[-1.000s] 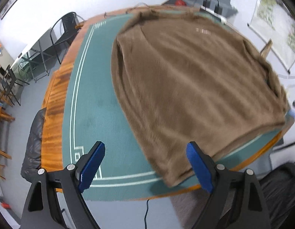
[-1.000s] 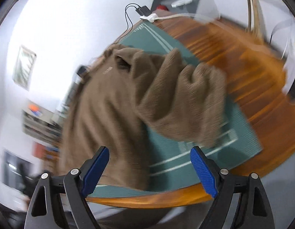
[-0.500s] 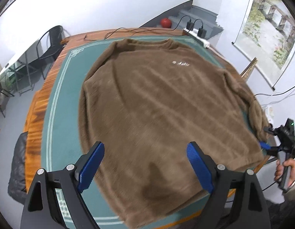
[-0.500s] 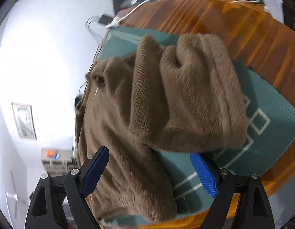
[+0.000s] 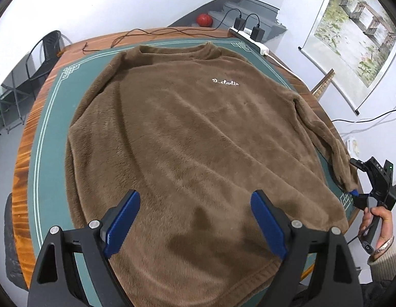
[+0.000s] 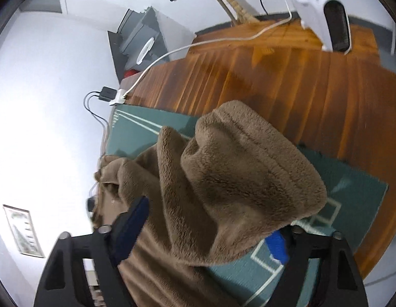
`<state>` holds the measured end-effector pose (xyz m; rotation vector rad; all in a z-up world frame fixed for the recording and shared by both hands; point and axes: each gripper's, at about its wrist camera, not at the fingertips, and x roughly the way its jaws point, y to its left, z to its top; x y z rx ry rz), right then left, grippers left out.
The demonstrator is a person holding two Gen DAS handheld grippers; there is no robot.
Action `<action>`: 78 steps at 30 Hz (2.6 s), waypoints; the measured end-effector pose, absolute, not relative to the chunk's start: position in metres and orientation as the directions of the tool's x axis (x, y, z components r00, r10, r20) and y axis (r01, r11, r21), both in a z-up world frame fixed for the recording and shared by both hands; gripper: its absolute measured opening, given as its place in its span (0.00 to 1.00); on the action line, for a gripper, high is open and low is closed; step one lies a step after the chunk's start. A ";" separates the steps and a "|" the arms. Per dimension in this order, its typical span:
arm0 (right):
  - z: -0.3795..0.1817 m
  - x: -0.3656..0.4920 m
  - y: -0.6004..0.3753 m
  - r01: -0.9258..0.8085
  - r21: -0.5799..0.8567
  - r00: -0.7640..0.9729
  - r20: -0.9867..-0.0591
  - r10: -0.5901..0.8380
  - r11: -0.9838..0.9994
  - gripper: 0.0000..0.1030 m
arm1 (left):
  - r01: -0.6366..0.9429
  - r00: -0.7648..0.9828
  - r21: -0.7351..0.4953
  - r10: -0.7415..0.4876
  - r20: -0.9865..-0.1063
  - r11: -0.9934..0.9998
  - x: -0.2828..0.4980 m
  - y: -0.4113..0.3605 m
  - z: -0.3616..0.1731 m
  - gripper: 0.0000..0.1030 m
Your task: Fold clothes
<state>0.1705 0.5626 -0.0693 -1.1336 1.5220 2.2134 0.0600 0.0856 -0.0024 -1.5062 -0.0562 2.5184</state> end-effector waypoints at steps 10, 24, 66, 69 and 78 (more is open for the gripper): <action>-0.079 0.151 0.566 -0.574 0.679 -0.668 -0.712 -0.218 -0.458 0.32 | -0.157 -0.419 -0.150 0.204 -0.885 -0.976 0.038 0.084 -0.015 0.88; -0.082 0.172 0.605 -0.554 0.761 -0.729 -0.639 -0.246 -0.336 0.33 | -0.154 -0.408 -0.138 0.190 -0.893 -0.978 0.037 0.094 -0.017 0.89; -0.007 0.121 0.499 -0.033 0.469 -0.628 -0.697 -0.346 -0.883 0.76 | 0.352 -0.435 -0.072 -0.095 -0.895 -0.933 0.138 -0.032 -0.029 0.88; -0.008 0.119 0.452 0.112 0.453 -0.576 -0.696 -0.429 -0.884 0.77 | 0.436 -0.448 -0.132 -0.087 -0.890 -0.890 0.166 -0.057 -0.034 0.88; -0.005 0.132 0.354 0.360 0.465 -0.434 -0.684 -0.587 -0.808 0.77 | 0.394 -0.476 -0.155 -0.056 -0.878 -0.906 0.180 -0.074 -0.066 0.87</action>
